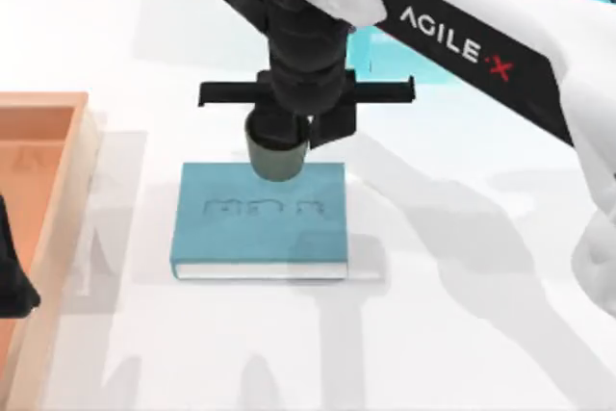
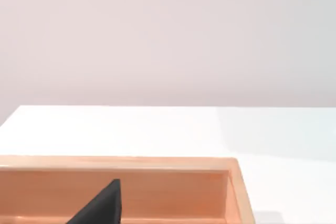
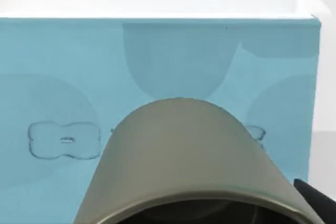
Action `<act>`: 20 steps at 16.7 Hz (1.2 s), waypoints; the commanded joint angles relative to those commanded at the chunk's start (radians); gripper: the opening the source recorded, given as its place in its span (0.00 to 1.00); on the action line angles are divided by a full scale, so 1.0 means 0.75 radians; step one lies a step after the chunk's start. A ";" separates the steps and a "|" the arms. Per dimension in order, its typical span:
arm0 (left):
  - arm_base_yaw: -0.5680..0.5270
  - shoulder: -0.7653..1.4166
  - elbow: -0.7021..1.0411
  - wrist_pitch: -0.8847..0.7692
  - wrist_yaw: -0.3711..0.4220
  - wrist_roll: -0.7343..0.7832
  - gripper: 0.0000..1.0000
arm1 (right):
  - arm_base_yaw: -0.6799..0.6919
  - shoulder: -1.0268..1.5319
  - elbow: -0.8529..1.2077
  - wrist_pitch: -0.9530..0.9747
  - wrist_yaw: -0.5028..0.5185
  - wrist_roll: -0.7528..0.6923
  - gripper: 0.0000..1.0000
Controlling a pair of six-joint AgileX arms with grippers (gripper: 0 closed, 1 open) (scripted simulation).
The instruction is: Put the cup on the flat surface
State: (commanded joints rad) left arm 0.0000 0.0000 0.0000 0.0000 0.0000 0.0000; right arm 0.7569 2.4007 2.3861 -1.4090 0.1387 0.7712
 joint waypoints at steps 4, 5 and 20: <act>0.000 0.000 0.000 0.000 0.000 0.000 1.00 | -0.180 -0.226 -0.308 0.063 -0.026 -0.175 0.00; 0.000 0.000 0.000 0.000 0.000 0.000 1.00 | -0.235 -0.299 -0.415 0.084 -0.035 -0.231 0.00; 0.000 0.000 0.000 0.000 0.000 0.000 1.00 | -0.715 -0.899 -1.272 0.238 -0.104 -0.729 0.00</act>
State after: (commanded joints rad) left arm 0.0000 0.0000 0.0000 0.0000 0.0000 0.0000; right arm 0.2210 1.7265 1.4321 -1.2308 0.0609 0.2242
